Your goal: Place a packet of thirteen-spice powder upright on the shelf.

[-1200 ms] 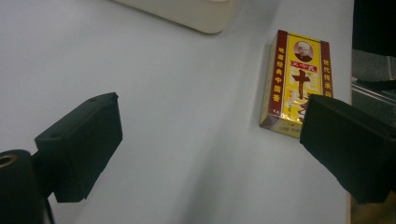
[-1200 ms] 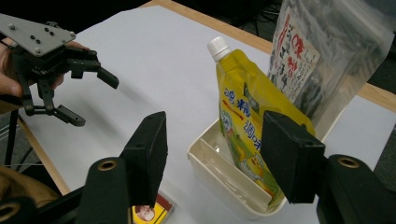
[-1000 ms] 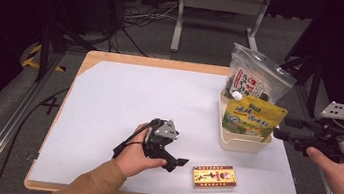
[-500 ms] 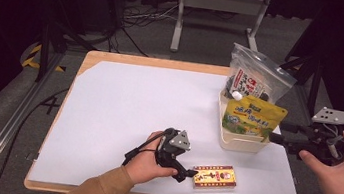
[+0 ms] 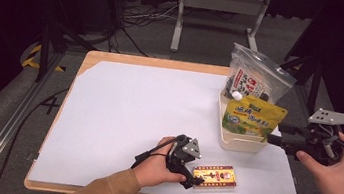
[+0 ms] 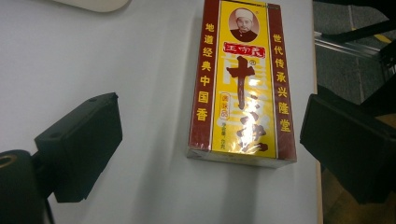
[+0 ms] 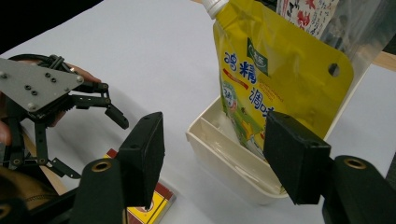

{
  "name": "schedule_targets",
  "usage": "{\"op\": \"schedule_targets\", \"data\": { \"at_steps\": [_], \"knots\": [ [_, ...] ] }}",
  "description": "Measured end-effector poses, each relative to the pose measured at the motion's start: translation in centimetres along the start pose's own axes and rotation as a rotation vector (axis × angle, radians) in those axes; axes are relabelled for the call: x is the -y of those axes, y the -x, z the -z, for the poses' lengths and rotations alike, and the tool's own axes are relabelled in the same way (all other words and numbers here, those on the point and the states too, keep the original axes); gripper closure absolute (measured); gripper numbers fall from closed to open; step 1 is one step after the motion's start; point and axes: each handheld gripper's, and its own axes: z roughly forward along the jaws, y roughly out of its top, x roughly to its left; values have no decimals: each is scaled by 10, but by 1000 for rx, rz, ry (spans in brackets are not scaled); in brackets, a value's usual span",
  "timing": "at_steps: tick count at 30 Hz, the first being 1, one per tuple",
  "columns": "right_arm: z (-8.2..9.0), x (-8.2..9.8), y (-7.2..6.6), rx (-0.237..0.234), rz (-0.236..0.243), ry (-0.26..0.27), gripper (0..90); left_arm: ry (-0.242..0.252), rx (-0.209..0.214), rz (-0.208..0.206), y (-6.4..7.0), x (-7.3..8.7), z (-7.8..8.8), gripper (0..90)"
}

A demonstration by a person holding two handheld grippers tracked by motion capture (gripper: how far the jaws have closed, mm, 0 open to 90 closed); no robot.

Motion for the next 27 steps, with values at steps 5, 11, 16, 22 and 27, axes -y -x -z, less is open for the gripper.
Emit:
{"op": "schedule_targets", "data": {
  "at_steps": [5, 11, 16, 22, 27],
  "knots": [
    [-2, 1, 1, -2, -6, -6, 387, -17, 17, -12, 4, -3, -6, 62],
    [-5, 2, 1, -5, -10, -14, 386, -47, 26, -33, 10, -6, -18, 65],
    [-7, 3, 2, -8, -12, -17, 385, -74, 12, -57, 14, -8, -25, 68],
    [-6, 5, 2, -17, -12, -12, 384, -99, -2, -87, 13, -7, -28, 123],
    [-6, 7, 2, -16, -17, -14, 385, -112, -7, -88, 13, -7, -30, 178]
  ]
}}
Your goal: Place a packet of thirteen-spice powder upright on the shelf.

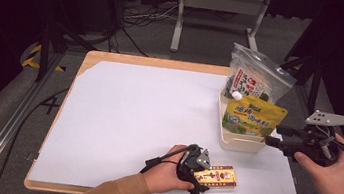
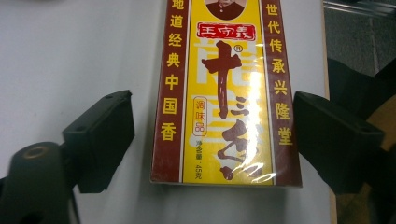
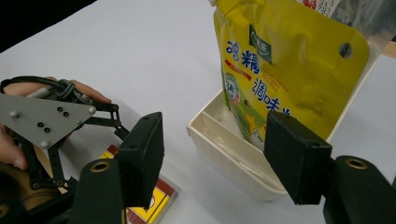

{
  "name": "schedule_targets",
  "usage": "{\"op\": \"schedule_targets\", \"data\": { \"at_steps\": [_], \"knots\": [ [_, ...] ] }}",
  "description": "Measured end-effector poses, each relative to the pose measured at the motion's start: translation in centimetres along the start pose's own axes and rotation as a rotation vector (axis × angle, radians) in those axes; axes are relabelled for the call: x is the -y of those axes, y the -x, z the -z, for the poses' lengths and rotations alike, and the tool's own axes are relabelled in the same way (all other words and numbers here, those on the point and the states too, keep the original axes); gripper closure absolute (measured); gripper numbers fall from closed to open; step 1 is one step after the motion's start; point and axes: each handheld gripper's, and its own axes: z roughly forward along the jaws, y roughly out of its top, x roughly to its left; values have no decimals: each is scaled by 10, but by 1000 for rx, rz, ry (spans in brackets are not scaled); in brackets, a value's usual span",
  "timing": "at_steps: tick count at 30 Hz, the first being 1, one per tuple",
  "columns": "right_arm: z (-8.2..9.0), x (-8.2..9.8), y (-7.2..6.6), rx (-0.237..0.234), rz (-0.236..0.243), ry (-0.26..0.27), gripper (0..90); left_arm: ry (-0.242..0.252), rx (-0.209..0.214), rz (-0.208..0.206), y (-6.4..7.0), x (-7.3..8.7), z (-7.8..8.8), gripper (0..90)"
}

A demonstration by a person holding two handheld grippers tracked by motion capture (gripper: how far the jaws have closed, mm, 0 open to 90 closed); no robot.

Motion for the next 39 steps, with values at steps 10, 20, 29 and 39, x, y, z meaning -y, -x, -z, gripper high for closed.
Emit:
{"op": "schedule_targets", "data": {
  "at_steps": [10, 20, 29, 39],
  "knots": [
    [-2, 3, 1, 0, -5, -6, 386, 18, 18, -14, -1, 1, 0, 313],
    [-1, 3, 0, -31, -14, -1, 414, 16, 14, -26, 0, 2, 1, 321],
    [0, 3, -1, -40, -9, -10, 440, 43, -10, -5, -2, 4, 7, 323],
    [1, -2, -5, -54, -31, -33, 493, 118, -38, -2, -2, 0, 29, 323]
  ]
}}
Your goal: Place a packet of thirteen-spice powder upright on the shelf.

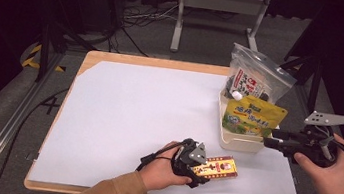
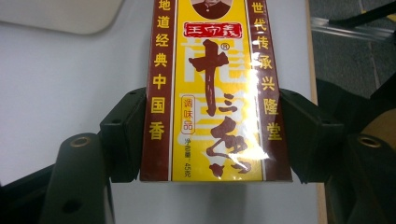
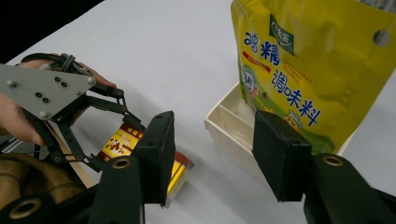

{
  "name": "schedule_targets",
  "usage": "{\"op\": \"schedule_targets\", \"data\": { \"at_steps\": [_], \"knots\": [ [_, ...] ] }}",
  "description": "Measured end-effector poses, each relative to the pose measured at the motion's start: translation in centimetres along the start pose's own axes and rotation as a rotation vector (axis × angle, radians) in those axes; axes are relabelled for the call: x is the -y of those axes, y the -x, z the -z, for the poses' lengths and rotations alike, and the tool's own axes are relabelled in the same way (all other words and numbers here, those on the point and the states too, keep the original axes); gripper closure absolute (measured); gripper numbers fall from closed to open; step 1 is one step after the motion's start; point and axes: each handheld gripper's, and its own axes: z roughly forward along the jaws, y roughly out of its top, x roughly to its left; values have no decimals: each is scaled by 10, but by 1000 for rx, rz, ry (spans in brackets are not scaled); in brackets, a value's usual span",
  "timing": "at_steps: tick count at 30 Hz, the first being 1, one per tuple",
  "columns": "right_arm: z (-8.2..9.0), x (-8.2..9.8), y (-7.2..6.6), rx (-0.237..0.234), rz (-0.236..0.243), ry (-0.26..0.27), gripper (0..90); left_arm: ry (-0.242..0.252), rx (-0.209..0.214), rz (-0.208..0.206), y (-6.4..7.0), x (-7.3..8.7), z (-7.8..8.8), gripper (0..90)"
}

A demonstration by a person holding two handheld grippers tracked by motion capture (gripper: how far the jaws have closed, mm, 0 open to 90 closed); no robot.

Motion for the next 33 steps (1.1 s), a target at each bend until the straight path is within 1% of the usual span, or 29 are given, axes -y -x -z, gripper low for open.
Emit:
{"op": "schedule_targets", "data": {
  "at_steps": [3, 4, 5, 6, 7, 9, 10, 11, 12, 17, 19, 21, 24, 26, 30, 32, 33],
  "knots": [
    [-1, -4, -3, 2, 13, -5, 500, 41, -16, 9, -1, 0, 9, 323],
    [0, -5, -5, 1, 11, -6, 503, 55, -27, 4, -2, 0, 13, 323],
    [0, -7, -6, 3, 16, -6, 503, 81, -38, 7, -3, 1, 17, 323],
    [0, -9, -7, -1, 18, -5, 506, 96, -43, 6, -4, 1, 20, 323],
    [0, -11, -9, -3, 16, -8, 505, 110, -49, 20, -4, 2, 23, 323],
    [0, -15, -11, -7, 12, -8, 507, 130, -64, 26, -5, 3, 28, 323],
    [0, -17, -12, -6, 17, -7, 507, 144, -79, 30, -5, 4, 31, 323],
    [-1, -20, -13, -9, 19, -8, 508, 162, -88, 29, -5, 5, 32, 323],
    [-2, -22, -14, -14, 21, -10, 510, 170, -94, 33, -4, 5, 33, 323],
    [-6, -34, -20, -26, 37, -27, 515, 247, -135, 51, -4, 10, 43, 323],
    [-8, -39, -23, -32, 45, -33, 517, 276, -152, 51, -4, 12, 45, 322],
    [-10, -44, -25, -38, 51, -39, 521, 315, -182, 55, -3, 15, 47, 322],
    [-13, -51, -29, -40, 66, -51, 515, 354, -200, 65, -2, 19, 49, 322],
    [-17, -54, -31, -34, 78, -57, 510, 369, -215, 64, -2, 20, 51, 322],
    [-23, -61, -35, -43, 94, -73, 505, 393, -242, 75, -2, 23, 57, 322],
    [-26, -64, -37, -45, 100, -83, 502, 403, -256, 89, -3, 24, 60, 322],
    [-27, -65, -37, -46, 100, -87, 502, 416, -261, 94, -3, 25, 62, 322]
  ]
}}
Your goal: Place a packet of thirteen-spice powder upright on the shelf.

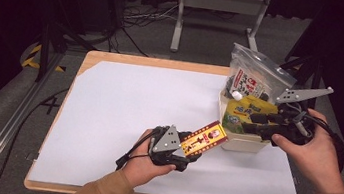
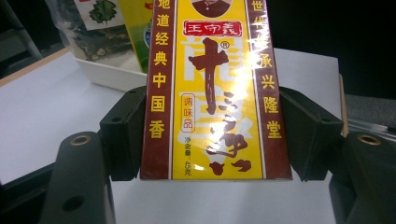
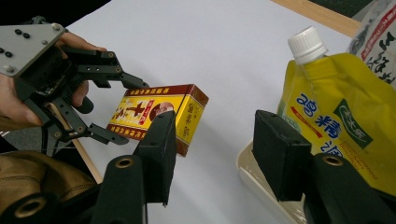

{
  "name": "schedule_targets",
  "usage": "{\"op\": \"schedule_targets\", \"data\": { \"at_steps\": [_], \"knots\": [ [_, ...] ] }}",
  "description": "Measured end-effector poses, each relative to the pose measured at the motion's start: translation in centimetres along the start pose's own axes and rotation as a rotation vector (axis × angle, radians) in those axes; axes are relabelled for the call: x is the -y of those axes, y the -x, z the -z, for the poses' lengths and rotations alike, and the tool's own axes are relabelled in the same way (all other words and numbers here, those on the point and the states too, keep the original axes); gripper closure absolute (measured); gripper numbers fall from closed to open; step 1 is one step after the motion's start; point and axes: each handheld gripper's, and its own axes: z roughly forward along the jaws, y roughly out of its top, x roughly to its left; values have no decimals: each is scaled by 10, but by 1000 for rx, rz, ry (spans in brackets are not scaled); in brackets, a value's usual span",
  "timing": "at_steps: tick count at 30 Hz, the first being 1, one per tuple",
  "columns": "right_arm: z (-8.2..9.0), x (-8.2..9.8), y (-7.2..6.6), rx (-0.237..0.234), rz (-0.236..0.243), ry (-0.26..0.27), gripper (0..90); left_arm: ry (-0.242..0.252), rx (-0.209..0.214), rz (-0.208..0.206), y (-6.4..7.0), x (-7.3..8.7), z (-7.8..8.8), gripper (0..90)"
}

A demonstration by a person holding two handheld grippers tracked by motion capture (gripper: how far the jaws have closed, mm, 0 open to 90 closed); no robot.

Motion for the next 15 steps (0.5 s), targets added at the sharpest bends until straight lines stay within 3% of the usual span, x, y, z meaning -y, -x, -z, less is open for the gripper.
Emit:
{"op": "schedule_targets", "data": {
  "at_steps": [7, 15],
  "knots": [
    [-12, -12, -4, -7, -4, -41, 497, 27, -26, 8, -1, 1, 4, 322],
    [-29, -21, -7, -60, -47, -86, 485, 44, -47, -4, 0, 1, 9, 322]
  ]
}}
